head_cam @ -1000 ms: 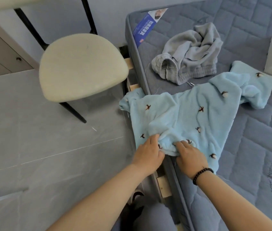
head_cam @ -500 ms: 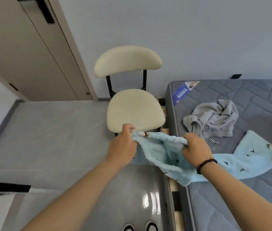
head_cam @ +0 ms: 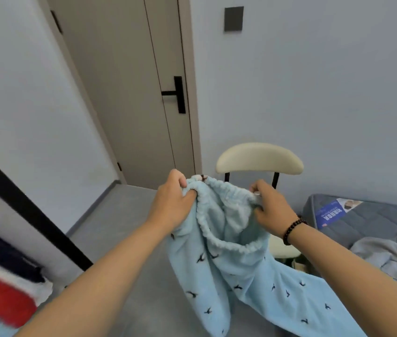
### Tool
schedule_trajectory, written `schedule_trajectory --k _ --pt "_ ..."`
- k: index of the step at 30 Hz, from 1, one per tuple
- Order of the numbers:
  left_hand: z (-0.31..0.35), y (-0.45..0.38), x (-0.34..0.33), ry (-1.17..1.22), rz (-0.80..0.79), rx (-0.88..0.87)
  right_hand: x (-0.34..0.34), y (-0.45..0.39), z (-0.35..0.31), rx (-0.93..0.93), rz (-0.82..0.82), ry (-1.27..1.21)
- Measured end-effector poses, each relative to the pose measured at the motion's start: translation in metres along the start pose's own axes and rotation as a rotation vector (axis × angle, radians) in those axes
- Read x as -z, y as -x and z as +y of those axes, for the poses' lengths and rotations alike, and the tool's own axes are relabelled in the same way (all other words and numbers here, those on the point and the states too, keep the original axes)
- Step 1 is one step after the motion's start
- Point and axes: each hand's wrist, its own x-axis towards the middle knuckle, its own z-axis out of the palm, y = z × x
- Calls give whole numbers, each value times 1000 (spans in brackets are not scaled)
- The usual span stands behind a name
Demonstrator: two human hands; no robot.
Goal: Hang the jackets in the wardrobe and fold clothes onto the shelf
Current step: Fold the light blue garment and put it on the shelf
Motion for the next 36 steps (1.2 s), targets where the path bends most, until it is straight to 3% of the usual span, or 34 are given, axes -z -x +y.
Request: schedule_trajectory --k 3,7,9,15,19,22,25,29,36 --pt "4 -5 29 23 85 33 -15 -23 -43 177 16 -153" --pt "16 -6 67 1 175 53 -40 -34 -96 453 306 -347" --pt "21 -5 89 -24 227 73 -50 -36 -117 514 336 -406" --pt "23 9 151 -90 430 139 -78 -45 -162 761 -100 -439" --pt "21 32 170 -129 536 237 -108 -45 -187 845 -160 -317" --pt "24 58 181 -223 571 289 -131 -53 -192 867 -322 -201" --pt "26 96 207 -528 524 305 -130 -78 -196 933 -413 -1" --pt "24 149 249 -893 279 397 -105 -121 -225 1067 -423 152" --pt "20 206 269 -1107 27 514 -72 -151 -286 1216 -468 160"
